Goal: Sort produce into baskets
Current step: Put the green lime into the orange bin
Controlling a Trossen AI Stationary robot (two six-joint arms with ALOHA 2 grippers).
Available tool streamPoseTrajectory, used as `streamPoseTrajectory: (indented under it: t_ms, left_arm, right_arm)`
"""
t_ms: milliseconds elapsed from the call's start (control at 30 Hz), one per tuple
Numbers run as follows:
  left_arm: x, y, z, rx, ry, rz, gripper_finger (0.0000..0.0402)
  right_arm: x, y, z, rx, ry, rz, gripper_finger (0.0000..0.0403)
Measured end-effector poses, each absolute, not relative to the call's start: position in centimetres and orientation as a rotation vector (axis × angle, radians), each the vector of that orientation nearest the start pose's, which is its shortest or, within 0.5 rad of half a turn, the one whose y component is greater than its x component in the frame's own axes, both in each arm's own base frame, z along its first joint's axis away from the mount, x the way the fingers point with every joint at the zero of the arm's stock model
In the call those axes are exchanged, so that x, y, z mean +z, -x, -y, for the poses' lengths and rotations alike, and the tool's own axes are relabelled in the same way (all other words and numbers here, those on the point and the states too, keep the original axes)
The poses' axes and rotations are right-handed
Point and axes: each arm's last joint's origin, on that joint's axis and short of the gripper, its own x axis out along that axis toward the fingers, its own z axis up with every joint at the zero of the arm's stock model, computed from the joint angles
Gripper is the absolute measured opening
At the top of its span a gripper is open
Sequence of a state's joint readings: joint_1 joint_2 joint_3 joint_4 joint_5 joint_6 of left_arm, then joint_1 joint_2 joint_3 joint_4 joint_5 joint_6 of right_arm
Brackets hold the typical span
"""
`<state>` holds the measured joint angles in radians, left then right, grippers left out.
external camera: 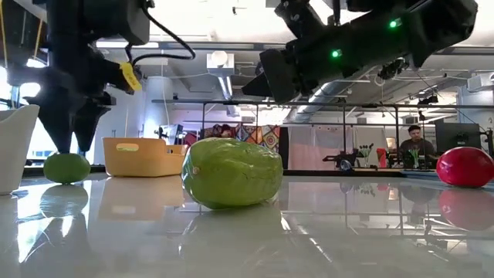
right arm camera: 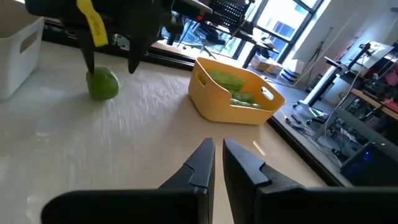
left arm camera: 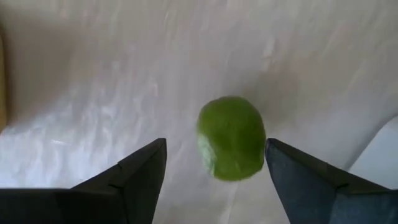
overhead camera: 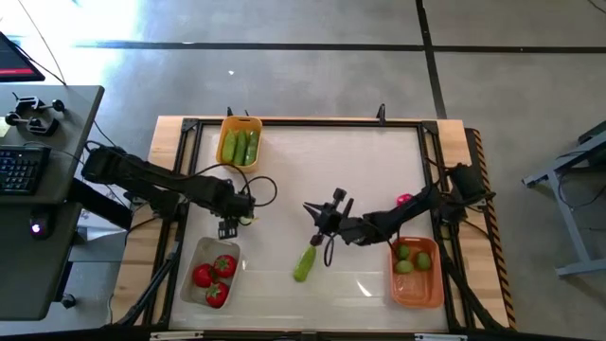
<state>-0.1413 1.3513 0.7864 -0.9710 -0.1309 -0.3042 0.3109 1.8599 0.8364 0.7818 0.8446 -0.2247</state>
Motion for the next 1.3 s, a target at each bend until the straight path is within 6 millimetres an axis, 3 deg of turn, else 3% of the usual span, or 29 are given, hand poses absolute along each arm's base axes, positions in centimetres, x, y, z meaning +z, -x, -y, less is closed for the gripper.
streamPoseTrajectory:
  t_ms: [267,433,567,700,767,900,1100,1300]
  left_arm:
    - [15.8,-18.9,2.3,0.212,0.080,-1.530,0.0255]
    - [15.8,-19.0,2.4,0.208,0.093,-1.520,0.0243]
    - [15.8,-19.1,2.6,0.157,0.130,-1.518,0.0200]
    - [16.3,-19.9,3.2,-0.022,0.208,-1.424,0.0140]
    - [16.7,-20.5,3.4,-0.110,0.247,-1.346,0.0118]
    - [17.7,-22.1,3.6,-0.278,0.349,-1.164,0.0115]
    - [18.6,-24.1,3.4,-0.425,0.445,-0.967,0.0123]
    - [18.6,-24.9,2.8,-0.458,0.466,-0.904,0.0126]
  right_arm:
    - [15.8,-34.6,-9.5,-0.516,0.360,-0.263,0.0021]
    - [15.8,-34.6,-9.5,-0.517,0.360,-0.263,0.0021]
    - [15.8,-34.6,-9.6,-0.507,0.384,-0.269,0.0021]
    - [15.8,-34.4,-10.3,-0.469,0.409,-0.270,0.0024]
    - [15.8,-34.3,-10.8,-0.406,0.410,-0.264,0.0040]
    - [15.8,-34.3,-11.9,-0.278,0.373,-0.245,0.0104]
    - [18.0,-36.6,-13.3,-0.148,0.347,-0.305,0.0205]
    - [20.3,-38.6,-14.3,-0.102,0.416,-0.421,0.0238]
